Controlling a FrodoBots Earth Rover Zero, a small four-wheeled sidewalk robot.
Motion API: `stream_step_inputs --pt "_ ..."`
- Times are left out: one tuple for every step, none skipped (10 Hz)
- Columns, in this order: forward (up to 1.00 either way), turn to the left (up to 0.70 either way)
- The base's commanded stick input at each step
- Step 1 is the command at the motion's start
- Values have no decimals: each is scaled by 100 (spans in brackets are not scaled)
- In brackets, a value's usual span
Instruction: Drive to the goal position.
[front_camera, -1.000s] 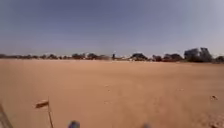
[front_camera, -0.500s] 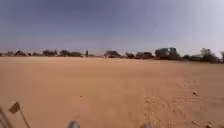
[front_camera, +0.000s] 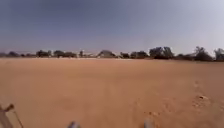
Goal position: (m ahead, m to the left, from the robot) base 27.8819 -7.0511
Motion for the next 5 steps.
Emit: stream_step_inputs --pt "70 0" --pt "70 0" --pt "70 0" --pt "70 -3" --pt "70 -7"
